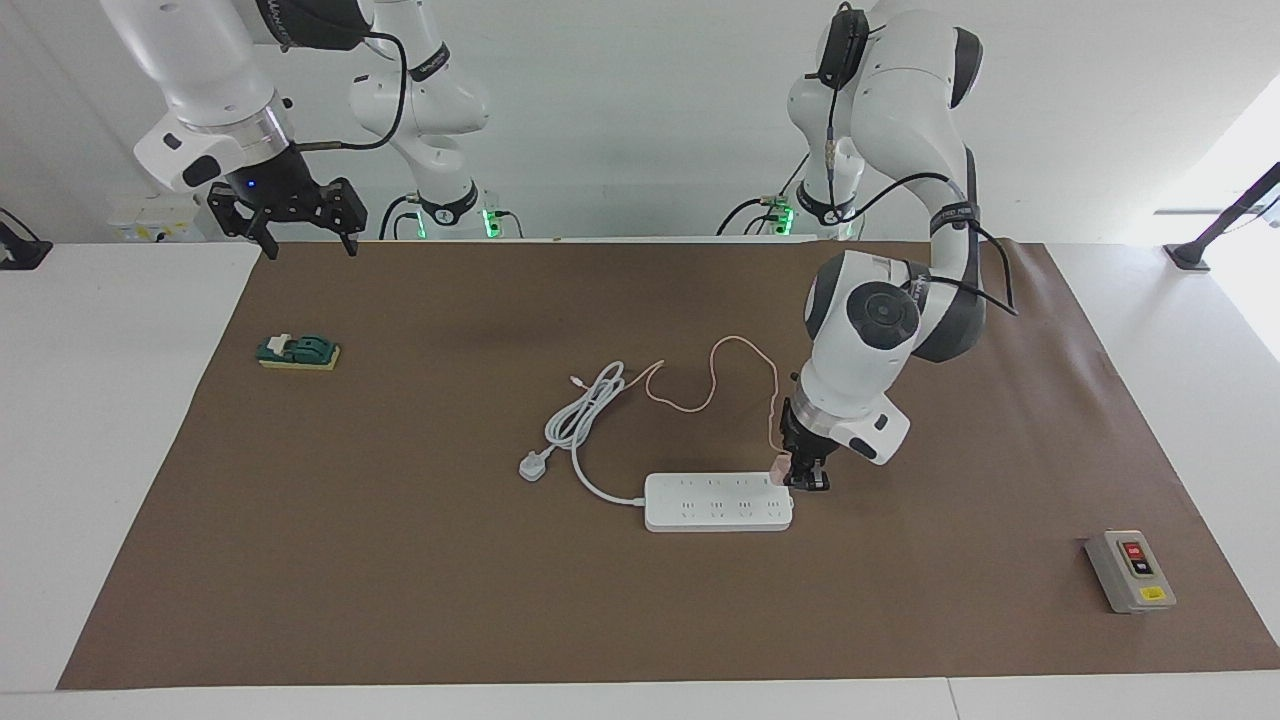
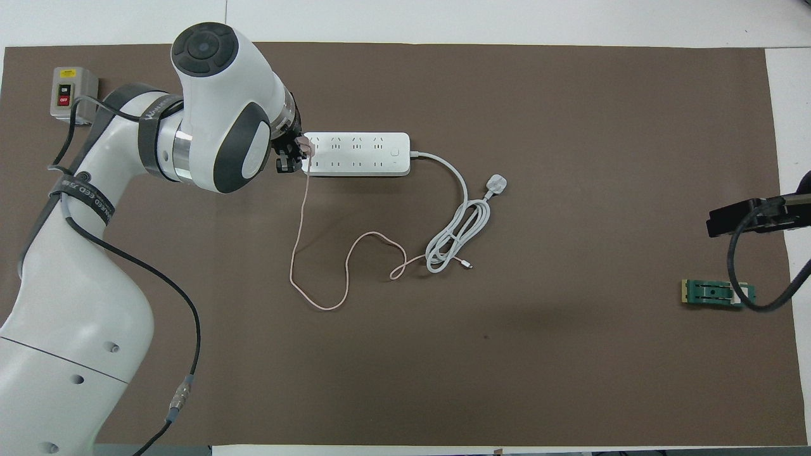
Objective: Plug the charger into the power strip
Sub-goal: 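Carry the pink charger with the left gripper to the strip's end socket, then push the charger prongs into the power strip socket with the left gripper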
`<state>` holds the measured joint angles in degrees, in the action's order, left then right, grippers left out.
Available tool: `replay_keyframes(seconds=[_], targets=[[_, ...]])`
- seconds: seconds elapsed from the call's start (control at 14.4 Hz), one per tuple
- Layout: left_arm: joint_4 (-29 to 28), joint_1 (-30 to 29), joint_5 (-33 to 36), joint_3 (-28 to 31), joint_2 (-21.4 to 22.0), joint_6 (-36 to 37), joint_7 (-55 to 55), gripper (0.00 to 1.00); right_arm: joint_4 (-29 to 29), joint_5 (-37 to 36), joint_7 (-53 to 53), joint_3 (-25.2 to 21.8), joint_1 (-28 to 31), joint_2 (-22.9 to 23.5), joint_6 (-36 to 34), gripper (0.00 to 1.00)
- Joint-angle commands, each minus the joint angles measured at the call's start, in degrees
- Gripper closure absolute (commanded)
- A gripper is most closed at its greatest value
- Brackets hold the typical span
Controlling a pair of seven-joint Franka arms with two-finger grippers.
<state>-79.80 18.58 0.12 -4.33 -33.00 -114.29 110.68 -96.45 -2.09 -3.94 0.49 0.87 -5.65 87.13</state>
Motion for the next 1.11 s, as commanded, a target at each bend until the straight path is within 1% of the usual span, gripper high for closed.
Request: replay_keyframes(seconds=[0.0,0.21,0.63,1.04], targets=[[1.93,1.11,2.07,0.81,-2.06,-0.24,1.82,1.0,0.38,-0.11,-1.6,0.47,1.24,-0.59,-1.0,0.0],[1.84,1.55,2.52,0.81,-2.42,-0.24,2.0,1.0,1.87,1.29,-1.42,0.39,1.5,-0.15,-1.79,0.0],[1.58,1.81,2.69,0.73,-2.42,-0.15,2.52,1.0,1.88,3.4,-1.25,0.39,2.2,-0.15,-1.7,0.0],[1.41,2.52,2.78,0.73,-2.51,-0.15,2.61,1.0,1.7,3.5,-1.16,0.38,2.12,-0.33,-1.61,0.0]])
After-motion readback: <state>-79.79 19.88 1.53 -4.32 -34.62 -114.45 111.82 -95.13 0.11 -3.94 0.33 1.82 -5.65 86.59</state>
